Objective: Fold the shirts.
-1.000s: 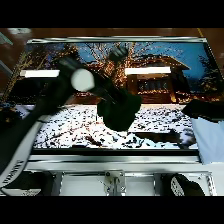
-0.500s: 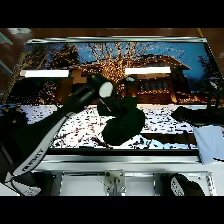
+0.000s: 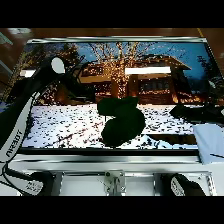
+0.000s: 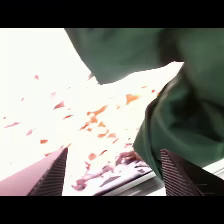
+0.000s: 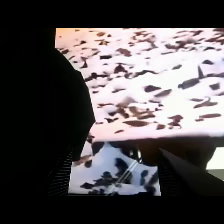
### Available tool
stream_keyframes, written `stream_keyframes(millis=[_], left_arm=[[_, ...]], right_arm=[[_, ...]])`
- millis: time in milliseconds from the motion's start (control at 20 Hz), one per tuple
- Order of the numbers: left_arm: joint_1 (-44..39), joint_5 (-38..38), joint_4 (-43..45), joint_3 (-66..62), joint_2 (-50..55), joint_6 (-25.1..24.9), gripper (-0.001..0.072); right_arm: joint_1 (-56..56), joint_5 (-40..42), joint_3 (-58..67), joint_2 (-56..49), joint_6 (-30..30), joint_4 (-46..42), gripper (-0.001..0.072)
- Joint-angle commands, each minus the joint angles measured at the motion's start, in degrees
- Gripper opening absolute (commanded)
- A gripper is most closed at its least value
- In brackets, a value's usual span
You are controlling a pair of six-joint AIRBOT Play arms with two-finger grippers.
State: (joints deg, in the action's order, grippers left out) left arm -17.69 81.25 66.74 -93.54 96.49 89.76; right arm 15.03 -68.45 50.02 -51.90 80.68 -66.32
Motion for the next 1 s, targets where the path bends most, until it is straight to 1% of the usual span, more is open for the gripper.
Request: stream_keyframes(millis=[0, 100, 250, 350, 500, 550, 600, 650, 750, 800, 850, 950], left_arm=[[4.96, -6.62, -8.63, 9.42, 2.54, 0.09, 0.0701], [4.63, -8.83, -10.58, 10.1, 6.01, 0.07, 0.0702], [3.85, -14.49, -17.53, 10.1, 10.36, -0.17, 0.0701], [3.39, -17.97, -20.81, 10.05, 12.35, -0.7, 0.0701], [3.06, -21.05, -23.3, 9.97, 13.77, -0.83, 0.07], [2.82, -21.9, -23.93, 9.97, 14.01, -0.85, 0.0686], [2.58, -22.25, -24.81, 9.97, 14.23, -0.85, 0.0574], [2.29, -22.51, -25.66, 9.97, 14.36, -1.27, 0.0388], [2.21, -22.53, -27.45, 9.97, 14.34, -3.67, 0.0067], [2.36, -22.16, -28.57, 9.97, 14.29, -5.42, 0.0042], [2.45, -21.86, -29.07, 9.84, 14.21, -6.4, 0.0041], [2.43, -21.68, -29.03, 8.96, 13.84, -6.84, 0.0041]], right_arm=[[-0.02, -1.03, -0.04, -5.51, -1.36, 5.84, 0.0636], [-0.02, -1.07, -0.04, -9.81, -2.91, 11.08, 0.0636], [-0.02, -1.33, -0.04, -15.89, -4.76, 16.35, 0.0636], [-0.04, -2.32, -0.04, -18.95, -4.76, 17.33, 0.0636], [-1.66, -2.86, -0.04, -21.88, -4.81, 16.44, 0.0636], [-3.1, -2.64, -0.04, -22.64, -4.9, 16.11, 0.0636], [-4.9, -2.25, -0.04, -23.5, -4.94, 16.02, 0.0636], [-6.56, -1.4, -0.04, -24.22, -4.9, 15.65, 0.0636], [-9.57, 0.9, -0.04, -25.66, -4.46, 14.97, 0.0636], [-10.69, 1.97, -0.04, -26.43, -3.98, 15.02, 0.0637], [-11.61, 2.86, -0.04, -27.26, -3.37, 14.99, 0.0637], [-13.07, 4.46, -0.04, -29.42, -2.89, 15.08, 0.0637]])
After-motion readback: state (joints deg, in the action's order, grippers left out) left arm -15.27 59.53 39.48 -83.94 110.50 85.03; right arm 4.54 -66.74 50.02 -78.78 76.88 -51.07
